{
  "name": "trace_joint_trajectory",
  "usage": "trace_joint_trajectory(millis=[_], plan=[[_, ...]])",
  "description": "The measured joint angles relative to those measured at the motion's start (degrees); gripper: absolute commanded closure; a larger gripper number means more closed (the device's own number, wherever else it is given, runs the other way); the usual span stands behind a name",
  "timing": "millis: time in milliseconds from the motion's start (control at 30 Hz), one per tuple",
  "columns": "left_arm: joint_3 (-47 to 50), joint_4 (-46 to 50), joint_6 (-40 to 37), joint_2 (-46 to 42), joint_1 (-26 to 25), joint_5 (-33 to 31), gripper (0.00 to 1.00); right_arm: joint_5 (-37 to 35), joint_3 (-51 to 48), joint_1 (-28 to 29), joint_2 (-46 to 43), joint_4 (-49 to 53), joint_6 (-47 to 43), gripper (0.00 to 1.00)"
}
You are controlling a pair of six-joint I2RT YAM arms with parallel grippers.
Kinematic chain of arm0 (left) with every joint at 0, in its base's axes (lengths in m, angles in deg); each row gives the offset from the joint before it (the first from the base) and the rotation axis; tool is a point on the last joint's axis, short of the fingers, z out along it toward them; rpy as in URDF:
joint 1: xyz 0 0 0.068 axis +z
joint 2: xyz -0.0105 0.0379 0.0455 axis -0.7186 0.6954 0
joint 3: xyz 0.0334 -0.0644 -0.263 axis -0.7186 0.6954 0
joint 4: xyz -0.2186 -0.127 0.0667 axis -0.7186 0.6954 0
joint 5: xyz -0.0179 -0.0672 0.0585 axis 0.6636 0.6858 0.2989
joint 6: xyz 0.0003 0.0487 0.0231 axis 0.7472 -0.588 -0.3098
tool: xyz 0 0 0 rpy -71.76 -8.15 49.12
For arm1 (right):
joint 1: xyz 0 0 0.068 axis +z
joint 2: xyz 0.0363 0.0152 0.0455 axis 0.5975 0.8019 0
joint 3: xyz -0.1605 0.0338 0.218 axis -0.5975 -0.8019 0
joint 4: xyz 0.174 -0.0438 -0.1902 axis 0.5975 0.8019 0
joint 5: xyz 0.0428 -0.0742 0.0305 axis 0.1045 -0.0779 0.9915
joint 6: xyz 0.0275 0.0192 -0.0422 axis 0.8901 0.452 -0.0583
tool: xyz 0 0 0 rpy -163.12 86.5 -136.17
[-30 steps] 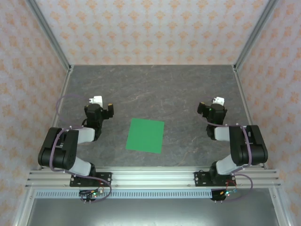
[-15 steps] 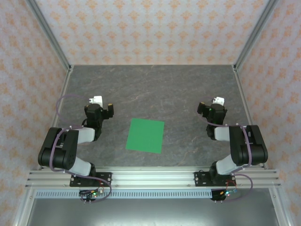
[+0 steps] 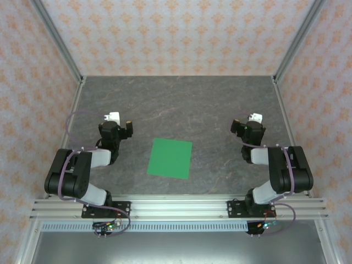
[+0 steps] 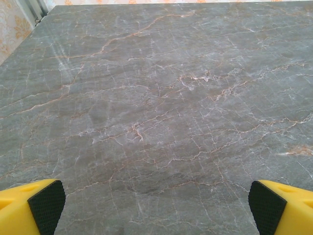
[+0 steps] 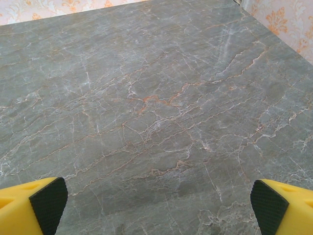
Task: Fold a paper plane with a square sheet of paper (fold left side to right side)
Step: Move the square sheet of paper to the center of the table.
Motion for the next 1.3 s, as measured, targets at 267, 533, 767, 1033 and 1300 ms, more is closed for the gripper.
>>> trace_joint_trajectory(millis=[267,533,767,1033,1300], plan=[[-2.99,11.17,1.62,-16.52,-0.28,0.24,0.01,-0.39,4.11,0.00,-8.09,11.72,1.05,0.00],[-14.95,28.55,2.69,-23.28,-20.39,1.11,0.00,1.38,6.97,0.00,-28.35,28.20,7.04,0.00],[-18.69,46.84,7.39,-17.66,-34.80,2.34,0.01,3.23,7.41,0.00,-36.79,40.02,9.53,0.00],[-21.99,58.75,11.19,-3.13,-44.13,2.49,0.01,3.87,7.78,0.00,-36.87,44.72,10.21,0.00],[-35.76,66.29,13.53,12.35,-44.70,2.56,0.02,4.13,8.26,0.00,-36.87,47.23,10.23,0.00]])
